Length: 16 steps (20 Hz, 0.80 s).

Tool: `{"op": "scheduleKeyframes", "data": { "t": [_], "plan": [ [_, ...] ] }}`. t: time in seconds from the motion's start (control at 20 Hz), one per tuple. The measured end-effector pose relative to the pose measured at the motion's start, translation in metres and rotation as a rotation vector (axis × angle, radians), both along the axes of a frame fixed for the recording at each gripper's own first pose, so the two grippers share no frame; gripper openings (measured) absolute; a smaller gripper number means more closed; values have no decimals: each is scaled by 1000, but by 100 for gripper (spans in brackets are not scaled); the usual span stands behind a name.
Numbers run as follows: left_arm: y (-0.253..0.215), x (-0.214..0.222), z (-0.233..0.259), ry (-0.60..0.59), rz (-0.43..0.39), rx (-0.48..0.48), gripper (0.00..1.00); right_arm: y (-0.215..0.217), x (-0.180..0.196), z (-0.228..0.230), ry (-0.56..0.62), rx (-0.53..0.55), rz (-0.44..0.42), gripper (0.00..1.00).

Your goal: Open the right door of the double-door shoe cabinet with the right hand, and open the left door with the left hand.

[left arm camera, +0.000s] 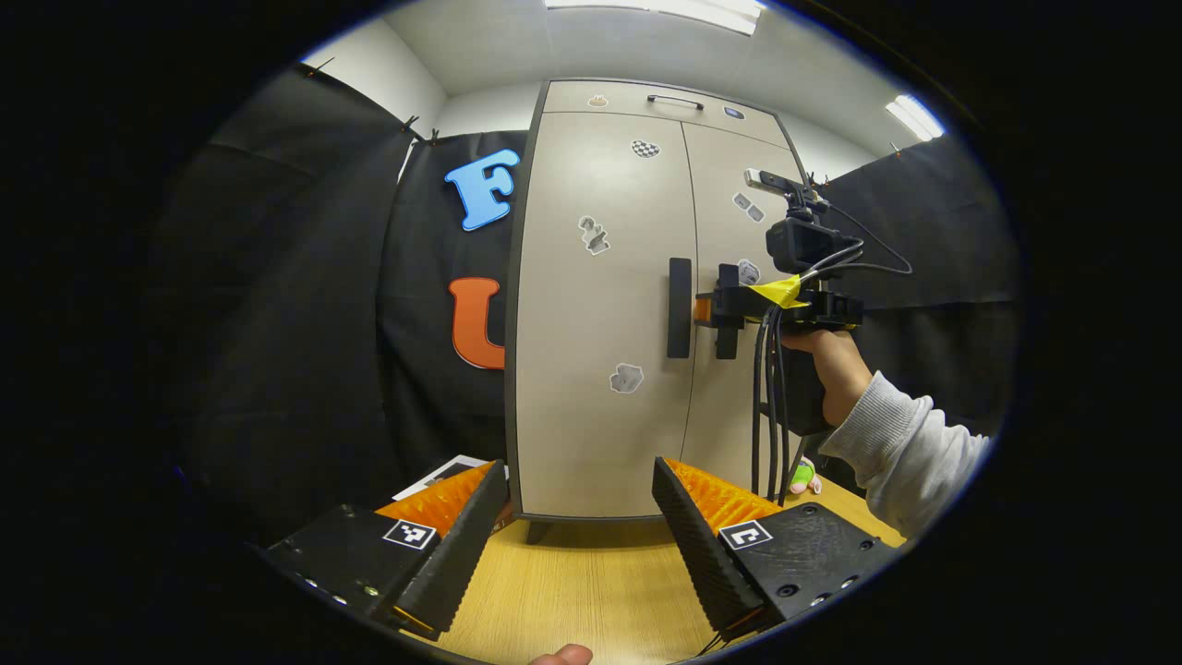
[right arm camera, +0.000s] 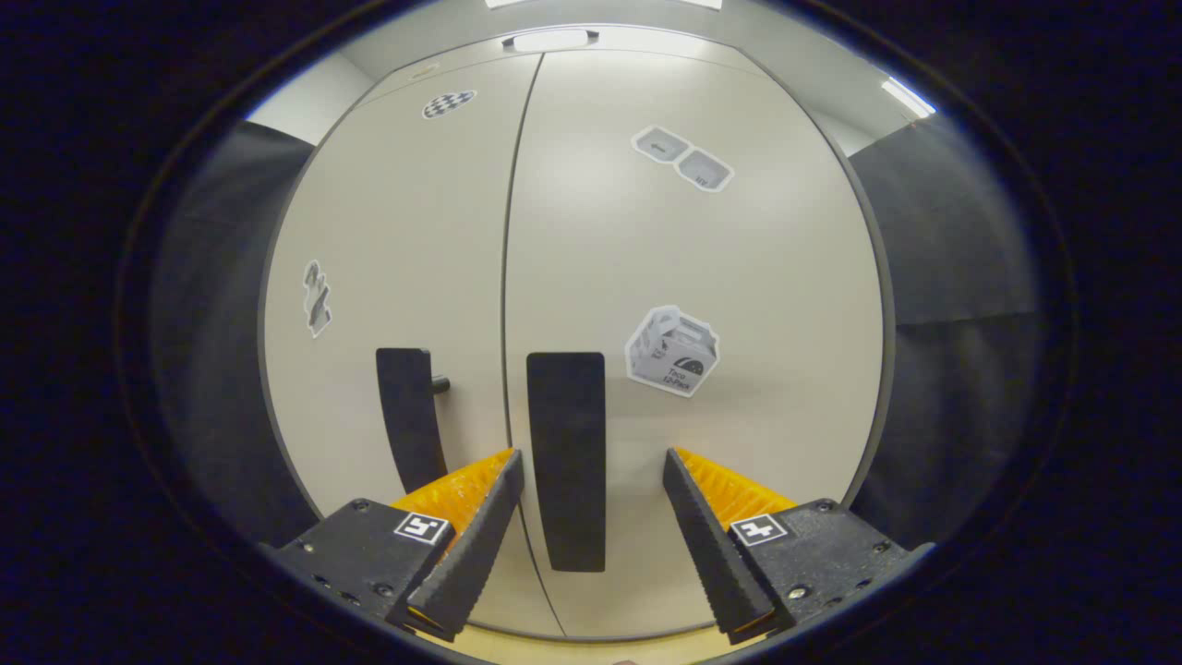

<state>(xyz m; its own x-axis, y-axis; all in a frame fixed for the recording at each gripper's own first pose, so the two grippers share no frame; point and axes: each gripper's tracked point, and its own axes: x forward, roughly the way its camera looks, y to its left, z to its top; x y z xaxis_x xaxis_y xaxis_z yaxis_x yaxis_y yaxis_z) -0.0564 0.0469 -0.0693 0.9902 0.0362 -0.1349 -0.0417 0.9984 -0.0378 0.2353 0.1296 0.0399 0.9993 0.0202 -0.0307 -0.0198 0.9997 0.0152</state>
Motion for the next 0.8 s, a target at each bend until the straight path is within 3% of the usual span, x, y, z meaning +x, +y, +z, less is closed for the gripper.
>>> {"op": "scheduleKeyframes", "data": {
  "t": [0.2, 0.35, 0.5, 0.55, 0.6, 0.75, 0.8],
  "plan": [
    [0, 4, 1, -3, -4, -5, 95, 1, 0, -5, 0, -22, -5, 90],
    [0, 7, 0, -6, -10, -10, 95, 3, 0, -10, 0, 0, -9, 61],
    [1, 9, 0, -9, -11, -8, 95, 9, -1, -9, 0, -25, -2, 48],
    [0, 8, 0, -7, -13, -11, 95, 9, 0, -8, -11, -40, -5, 34],
    [0, 8, -1, -8, -13, -13, 95, 9, 0, -8, -20, -44, 3, 31],
    [1, 10, -2, -7, -12, -22, 95, 9, 0, -8, -39, 2, 24, 10],
    [1, 11, -2, -6, -12, -25, 95, 9, 0, -7, -39, -3, 22, 9]
  ]
}}
